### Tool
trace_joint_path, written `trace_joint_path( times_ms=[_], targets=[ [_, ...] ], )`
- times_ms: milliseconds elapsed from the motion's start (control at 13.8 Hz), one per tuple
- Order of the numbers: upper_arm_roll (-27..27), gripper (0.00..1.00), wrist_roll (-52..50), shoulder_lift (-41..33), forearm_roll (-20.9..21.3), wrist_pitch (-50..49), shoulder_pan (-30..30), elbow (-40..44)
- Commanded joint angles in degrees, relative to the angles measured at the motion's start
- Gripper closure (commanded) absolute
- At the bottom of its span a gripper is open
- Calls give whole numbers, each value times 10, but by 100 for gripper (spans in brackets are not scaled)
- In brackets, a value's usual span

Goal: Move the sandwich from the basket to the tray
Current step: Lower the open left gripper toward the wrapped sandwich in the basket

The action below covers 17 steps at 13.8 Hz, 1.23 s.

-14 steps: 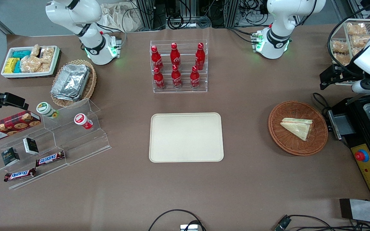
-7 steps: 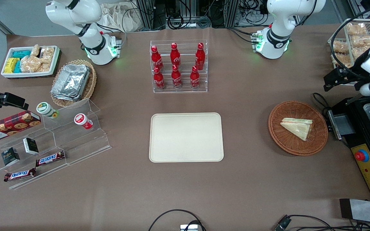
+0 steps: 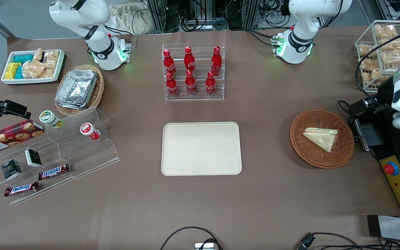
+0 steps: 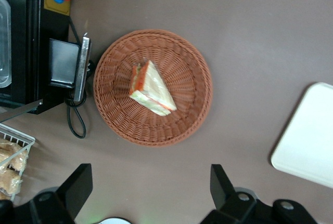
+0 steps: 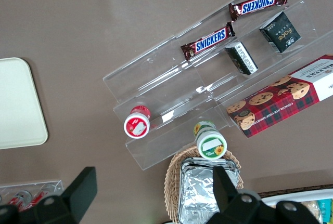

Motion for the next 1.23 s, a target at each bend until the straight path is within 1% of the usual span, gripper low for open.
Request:
trace_joint_path(
  times_ms=[0, 217, 362, 507, 724, 941, 1158],
  targets=[
    [-3, 0, -14, -18, -17, 47, 23, -59],
    [-3, 0, -57, -35, -21, 118, 35, -134],
    [-3, 0, -94, -36, -21, 155, 35, -165],
    [-3, 0, -112, -39, -23, 193, 35, -203],
    [-3, 0, -134, -51, -30, 275, 36, -271],
    [-3, 0, -153, -48, -41, 332, 37, -309],
    [-2, 0, -154, -40, -42, 382, 37, -336]
  ],
)
